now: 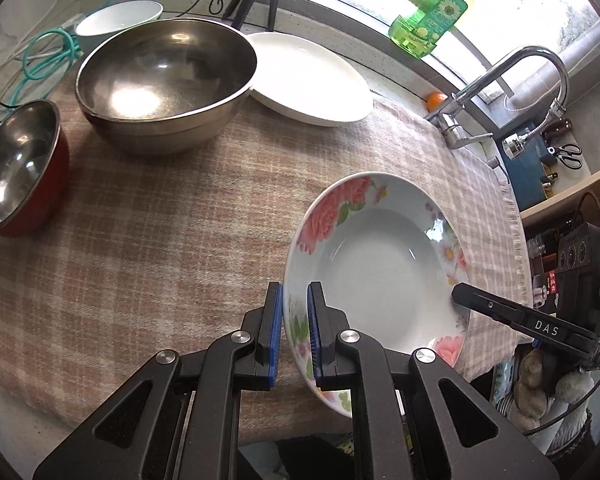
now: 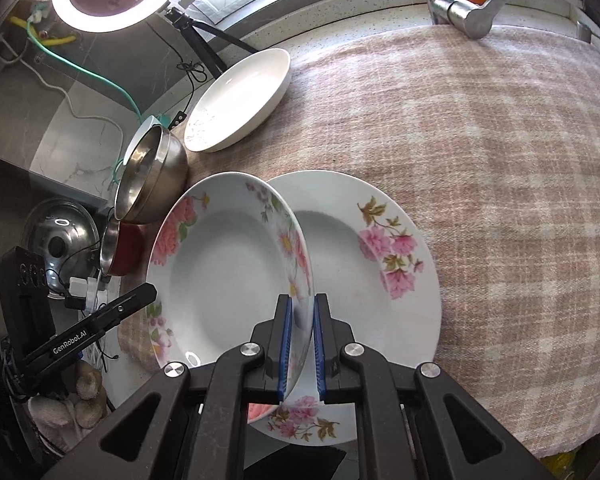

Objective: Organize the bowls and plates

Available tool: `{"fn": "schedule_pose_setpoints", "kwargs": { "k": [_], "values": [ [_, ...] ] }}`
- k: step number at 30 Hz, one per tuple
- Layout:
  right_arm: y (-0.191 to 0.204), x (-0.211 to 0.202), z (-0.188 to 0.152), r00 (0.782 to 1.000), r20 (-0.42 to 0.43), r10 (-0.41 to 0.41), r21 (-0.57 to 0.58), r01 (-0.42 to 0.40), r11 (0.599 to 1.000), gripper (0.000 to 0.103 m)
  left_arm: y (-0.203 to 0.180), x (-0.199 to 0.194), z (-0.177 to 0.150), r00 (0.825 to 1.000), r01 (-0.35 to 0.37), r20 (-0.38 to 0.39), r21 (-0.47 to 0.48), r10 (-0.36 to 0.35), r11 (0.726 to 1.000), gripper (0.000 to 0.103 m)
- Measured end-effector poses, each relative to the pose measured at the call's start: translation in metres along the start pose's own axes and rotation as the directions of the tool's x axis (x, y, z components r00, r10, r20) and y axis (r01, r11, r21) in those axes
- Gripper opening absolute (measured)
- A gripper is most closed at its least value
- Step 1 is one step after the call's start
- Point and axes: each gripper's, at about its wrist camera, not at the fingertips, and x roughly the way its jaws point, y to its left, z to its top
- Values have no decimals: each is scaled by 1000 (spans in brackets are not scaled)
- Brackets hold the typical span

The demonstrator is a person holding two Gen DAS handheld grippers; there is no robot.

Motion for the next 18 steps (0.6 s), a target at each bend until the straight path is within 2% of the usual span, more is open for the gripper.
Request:
{"fn": "schedule_pose_setpoints", "kwargs": {
  "k": [18],
  "values": [
    [-39, -4, -6, 1000, -6, -23, 56, 23, 998, 10, -28, 20, -3, 999, -2, -43, 58, 5, 998, 11]
  ]
}}
